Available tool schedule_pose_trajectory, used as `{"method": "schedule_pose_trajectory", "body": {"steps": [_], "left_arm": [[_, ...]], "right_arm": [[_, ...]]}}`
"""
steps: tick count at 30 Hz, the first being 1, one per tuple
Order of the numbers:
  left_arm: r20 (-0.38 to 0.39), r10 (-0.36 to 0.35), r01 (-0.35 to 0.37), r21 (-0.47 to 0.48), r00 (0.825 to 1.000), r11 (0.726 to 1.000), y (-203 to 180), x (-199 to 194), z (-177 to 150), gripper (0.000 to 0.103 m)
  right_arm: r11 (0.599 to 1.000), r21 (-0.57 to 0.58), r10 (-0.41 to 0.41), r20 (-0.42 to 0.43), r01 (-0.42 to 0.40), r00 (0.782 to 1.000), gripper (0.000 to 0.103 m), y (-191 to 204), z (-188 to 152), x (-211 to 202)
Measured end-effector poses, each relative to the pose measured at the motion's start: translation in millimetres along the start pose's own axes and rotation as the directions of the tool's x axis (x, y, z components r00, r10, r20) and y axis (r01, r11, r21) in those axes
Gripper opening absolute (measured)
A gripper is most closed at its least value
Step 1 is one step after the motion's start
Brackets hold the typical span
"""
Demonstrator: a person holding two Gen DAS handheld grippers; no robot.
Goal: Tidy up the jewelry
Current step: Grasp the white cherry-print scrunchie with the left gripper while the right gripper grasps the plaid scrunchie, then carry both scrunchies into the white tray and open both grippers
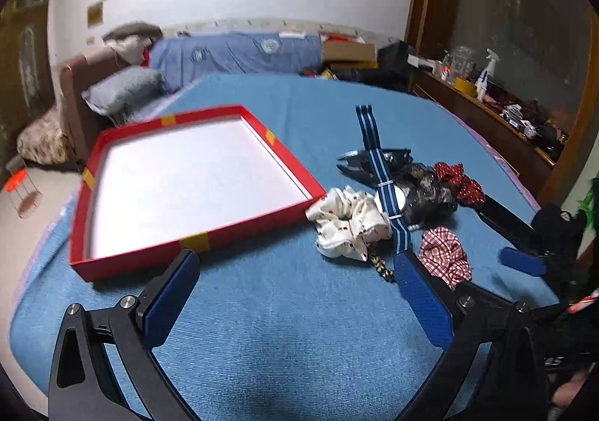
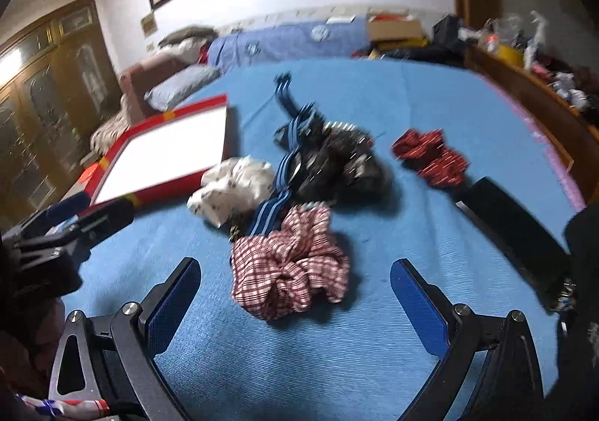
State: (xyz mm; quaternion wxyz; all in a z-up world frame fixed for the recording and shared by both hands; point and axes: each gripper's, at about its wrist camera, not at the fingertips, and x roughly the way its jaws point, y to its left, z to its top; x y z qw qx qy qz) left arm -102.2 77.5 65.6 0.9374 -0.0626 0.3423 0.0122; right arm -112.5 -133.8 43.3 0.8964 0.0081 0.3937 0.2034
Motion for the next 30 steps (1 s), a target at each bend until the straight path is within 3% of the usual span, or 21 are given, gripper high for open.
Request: {"method": "schedule_pose_trajectory", "body": {"steps": [6,10,11,12,13,14,15,16,19,26,27,29,30], "left_arm": [[-0.1,-0.102,0.098,-0.042,0.99,0.994,5,24,12,0.103],[-0.125,-0.133,0.128,-0.048,0.983,0.991,0,37,20,0.103],[-0.126,-0.133,0.128,-0.042,0.983,0.991,-2,38,21,0.103],[-0.123,-0.127,0.124,-0.034,0.984,0.992,-5,40,23,0.102],[-0.122,-0.126,0.124,-0.024,0.985,0.992,-9,43,25,0.098],[-0.13,-0.124,0.123,-0.017,0.984,0.992,-12,47,27,0.09],[-0.14,-0.122,0.121,-0.017,0.983,0.992,-15,51,28,0.084],[-0.15,-0.123,0.12,-0.023,0.981,0.992,-16,55,29,0.076],[-0.191,-0.135,0.131,-0.036,0.972,0.991,-17,70,31,0.07],[-0.231,-0.125,0.122,-0.027,0.965,0.992,-27,97,35,0.068],[-0.238,-0.12,0.119,-0.02,0.964,0.993,-29,103,34,0.063],[-0.254,-0.122,0.121,-0.02,0.959,0.992,-29,109,33,0.037],[-0.261,-0.139,0.135,-0.032,0.955,0.99,-29,111,31,0.03]], "right_arm": [[0.998,0.036,0.047,-0.102,-0.044,0.994,0.102,-5,7,32],[0.998,0.038,0.052,-0.168,-0.046,0.984,0.091,-7,6,53],[0.999,0.032,0.043,-0.167,-0.038,0.985,0.086,-6,6,54],[1.0,0.019,0.021,-0.146,-0.018,0.989,0.067,-5,5,53],[1.0,0.014,0.016,-0.139,-0.014,0.99,0.057,-5,6,52],[1.0,0.008,0.012,-0.13,-0.011,0.991,0.038,-5,6,50],[1.0,0.012,0.014,-0.124,-0.012,0.992,0.027,-7,5,50],[0.999,0.037,0.031,-0.114,-0.027,0.993,0.027,-11,4,48],[0.992,0.113,0.063,-0.065,-0.055,0.996,0.025,-28,3,40],[0.99,0.124,0.065,0.029,-0.068,0.997,0.025,-35,2,23],[0.99,0.12,0.068,0.033,-0.072,0.997,0.025,-34,3,23],[0.99,0.123,0.065,0.041,-0.07,0.997,0.026,-36,3,20],[0.99,0.123,0.068,0.042,-0.073,0.997,0.026,-35,3,21]]}}
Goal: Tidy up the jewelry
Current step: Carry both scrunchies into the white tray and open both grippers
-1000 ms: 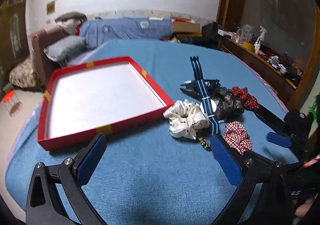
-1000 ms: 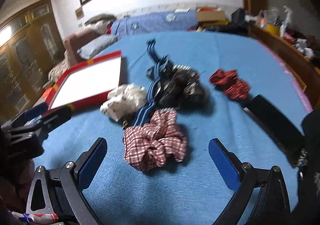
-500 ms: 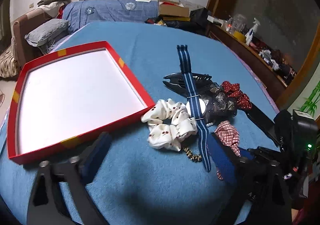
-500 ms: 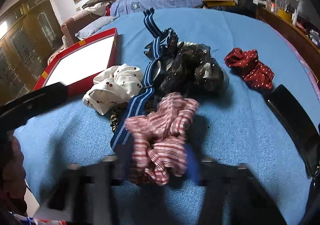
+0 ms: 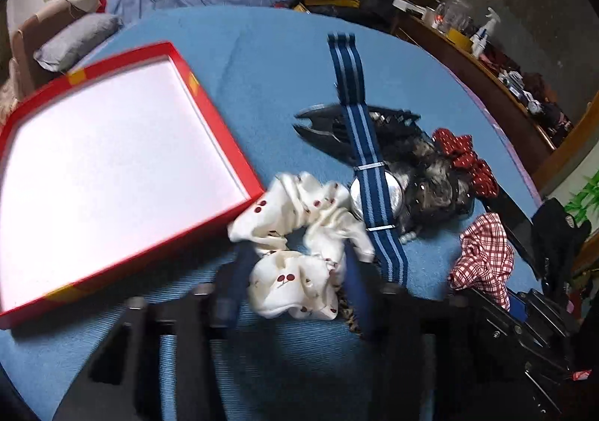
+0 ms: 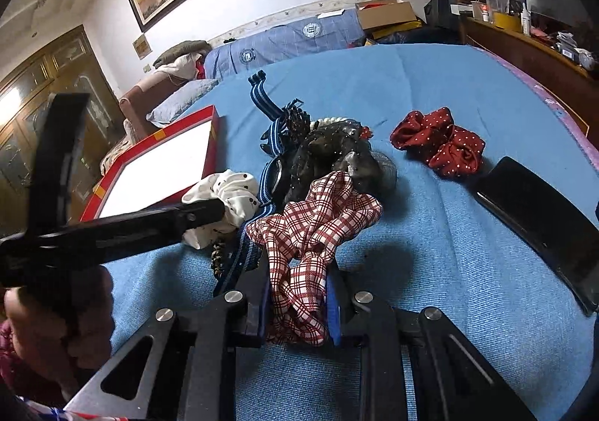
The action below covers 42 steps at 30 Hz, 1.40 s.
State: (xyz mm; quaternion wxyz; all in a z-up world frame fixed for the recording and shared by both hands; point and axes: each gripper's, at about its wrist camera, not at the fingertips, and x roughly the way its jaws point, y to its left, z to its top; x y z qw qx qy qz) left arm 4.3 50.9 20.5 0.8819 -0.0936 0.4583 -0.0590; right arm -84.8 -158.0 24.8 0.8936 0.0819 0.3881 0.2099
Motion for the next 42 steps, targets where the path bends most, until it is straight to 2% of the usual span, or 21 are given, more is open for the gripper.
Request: {"method": "schedule_pose_trajectory", "body": {"steps": [1,4,7,12,23,32,37,42], "left_arm": [[0.004,-0.003,0.003,-0.003,1.0,1.0,1,0,-1,0.017],[0.036,-0.005,0.005,-0.002,0.999,1.0,2,-7,-5,0.012],[0.102,-0.006,0.005,0.011,0.995,1.0,1,-25,-8,0.012],[0.165,-0.019,0.017,0.018,0.986,1.0,1,-50,-9,0.012],[0.221,-0.009,0.005,0.018,0.975,1.0,7,-75,-10,0.012],[0.275,0.038,-0.028,-0.042,0.961,0.999,44,-102,-5,0.012],[0.297,0.084,-0.059,-0.092,0.951,0.994,75,-116,2,0.012],[0.306,0.135,-0.096,-0.139,0.942,0.986,110,-128,12,0.012]], "right_arm": [[1.0,0.001,0.004,0.0,-0.004,1.0,0.026,0,0,0],[1.0,0.003,0.014,0.009,-0.014,1.0,0.026,-1,0,-1],[1.0,-0.003,0.014,0.03,-0.014,0.999,0.026,0,-2,-5],[1.0,-0.012,0.011,0.045,-0.01,0.999,0.026,2,-3,-6],[1.0,-0.014,0.009,0.041,-0.009,0.999,0.026,3,-2,-3],[1.0,0.006,0.027,-0.003,-0.027,1.0,0.026,5,12,2],[0.995,-0.087,0.05,0.034,-0.047,0.998,0.026,38,41,-8],[0.982,-0.147,0.121,-0.007,-0.121,0.993,0.026,75,70,9]]}}
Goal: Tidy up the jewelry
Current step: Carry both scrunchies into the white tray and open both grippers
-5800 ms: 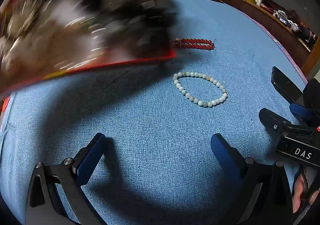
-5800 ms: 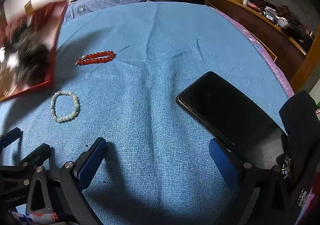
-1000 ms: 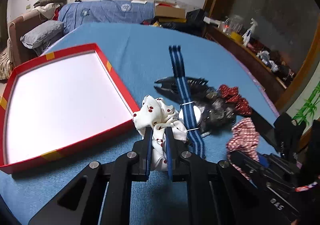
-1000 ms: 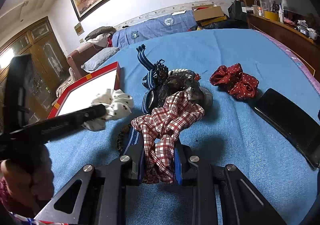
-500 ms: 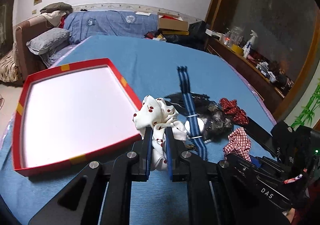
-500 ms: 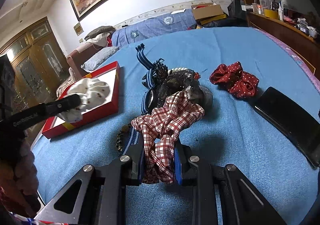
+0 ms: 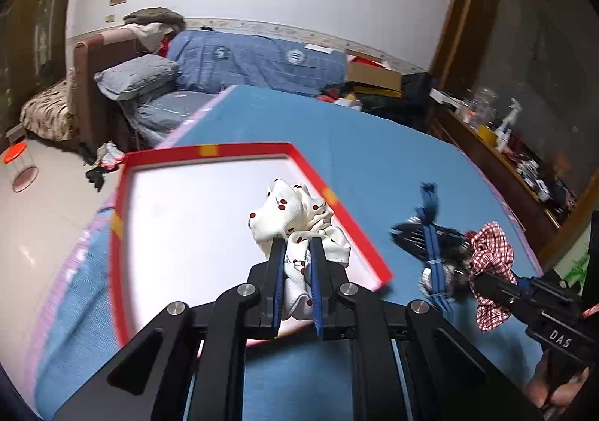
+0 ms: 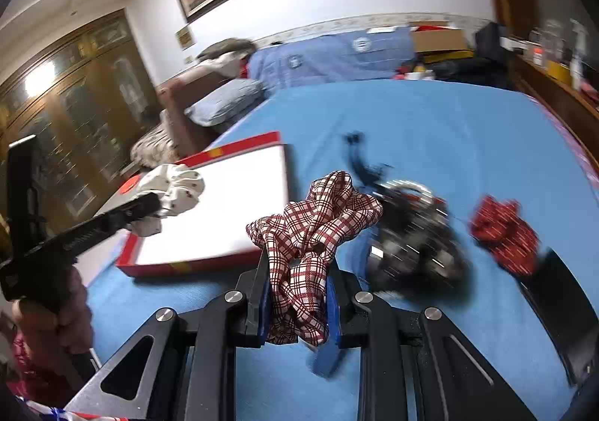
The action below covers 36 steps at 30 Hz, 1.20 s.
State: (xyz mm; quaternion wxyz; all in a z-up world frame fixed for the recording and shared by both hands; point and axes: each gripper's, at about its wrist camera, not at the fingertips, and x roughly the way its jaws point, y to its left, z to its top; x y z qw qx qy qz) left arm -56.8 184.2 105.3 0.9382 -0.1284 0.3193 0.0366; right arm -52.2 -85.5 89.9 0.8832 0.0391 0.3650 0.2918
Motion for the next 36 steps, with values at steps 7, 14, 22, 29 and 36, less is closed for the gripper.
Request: {"method": "schedule_pose_trajectory", "body": {"steps": [7,14,22,29,36], "left_arm": [[-0.01,0.086,-0.087,-0.013,0.996,0.996,32,20,28,0.012],[-0.052,0.14,-0.143,-0.06,0.989,0.988,68,57,58,0.012],[-0.109,0.143,-0.152,-0.084,0.984,0.985,87,99,69,0.012],[-0.147,0.144,-0.163,-0.125,0.979,0.979,104,122,71,0.013],[-0.128,0.145,-0.161,-0.129,0.981,0.978,104,124,71,0.036]], "right_arm": [[0.996,-0.029,0.081,-0.058,-0.083,0.995,0.026,37,48,57],[0.994,-0.067,0.072,-0.132,-0.082,0.989,0.026,66,85,136],[0.994,-0.064,0.07,-0.196,-0.084,0.978,0.026,84,114,221],[0.996,-0.026,0.072,-0.247,-0.081,0.966,0.026,86,124,263],[0.999,0.003,0.052,-0.236,-0.053,0.97,0.05,81,125,272]]}}
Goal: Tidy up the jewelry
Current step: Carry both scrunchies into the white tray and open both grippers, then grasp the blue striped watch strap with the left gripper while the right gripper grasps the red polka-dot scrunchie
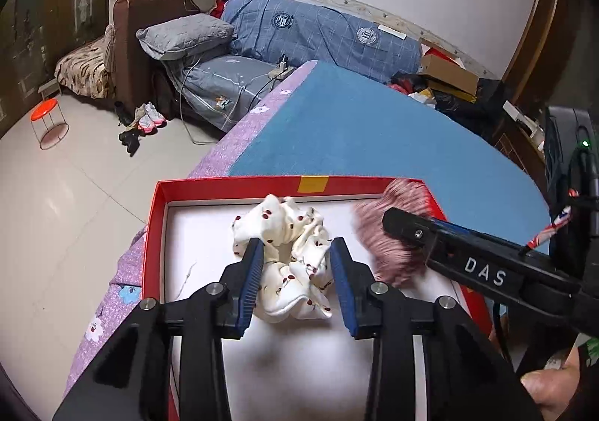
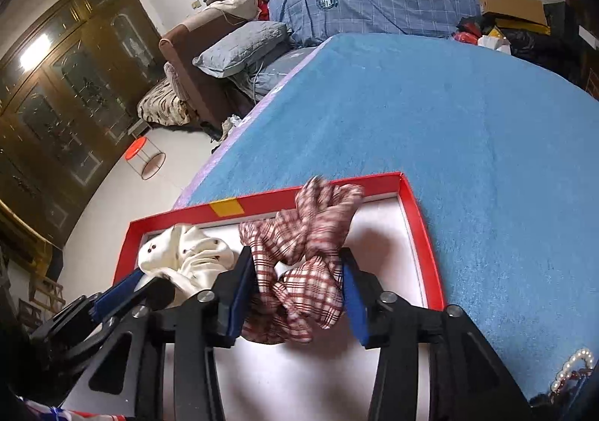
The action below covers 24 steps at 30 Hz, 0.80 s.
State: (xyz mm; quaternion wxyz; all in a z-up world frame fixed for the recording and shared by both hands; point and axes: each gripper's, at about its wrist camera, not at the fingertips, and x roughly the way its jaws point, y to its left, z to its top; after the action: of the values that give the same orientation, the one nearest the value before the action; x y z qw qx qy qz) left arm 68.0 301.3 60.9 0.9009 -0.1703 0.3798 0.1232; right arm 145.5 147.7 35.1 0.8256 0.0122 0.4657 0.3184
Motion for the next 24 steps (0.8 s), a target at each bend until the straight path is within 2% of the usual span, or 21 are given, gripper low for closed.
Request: {"method": "schedule_pose_trajectory", "body": {"steps": [3,7,8,10,13,15,18,20,24], "left_arm": [[-0.002,-0.01,0.01,0.008,1.0,1.0,-1,-5,-1,0.036],[0.037,-0.015,0.014,0.013,0.999,1.0,-5,-27,-9,0.06],[0.053,-0.007,0.007,0.012,0.999,1.0,-6,-32,-11,0.062],[0.079,0.049,-0.051,0.026,0.996,0.998,-12,-42,-21,0.063],[0.061,0.023,-0.027,0.058,0.998,0.998,-21,-42,-31,0.064],[0.033,0.05,-0.052,0.072,0.998,0.996,-25,-38,-38,0.064],[0.027,0.096,-0.098,0.066,0.995,0.993,-22,-38,-44,0.064],[0.019,0.101,-0.102,0.059,0.995,0.993,-18,-40,-48,0.064],[0.03,0.115,-0.117,0.094,0.993,0.989,-13,-56,-62,0.064]], "right_arm": [[1.0,0.008,0.008,-0.004,-0.007,1.0,0.051,-1,1,1],[0.999,0.038,0.036,0.032,-0.037,0.999,0.059,-10,-2,-16],[0.998,0.046,0.046,0.046,-0.048,0.998,0.059,-12,-5,-22],[0.999,0.04,0.031,0.08,-0.035,0.996,0.059,-12,-12,-32],[1.0,0.006,-0.018,0.126,0.017,0.992,0.059,-10,-25,-42],[0.998,-0.02,-0.052,0.149,0.056,0.987,0.065,-5,-32,-47],[0.995,-0.04,-0.08,0.157,0.088,0.984,0.065,-3,-39,-49],[0.994,-0.042,-0.094,0.15,0.101,0.984,0.065,-3,-44,-50],[0.997,-0.012,-0.079,0.147,0.081,0.986,0.065,-10,-51,-59]]}}
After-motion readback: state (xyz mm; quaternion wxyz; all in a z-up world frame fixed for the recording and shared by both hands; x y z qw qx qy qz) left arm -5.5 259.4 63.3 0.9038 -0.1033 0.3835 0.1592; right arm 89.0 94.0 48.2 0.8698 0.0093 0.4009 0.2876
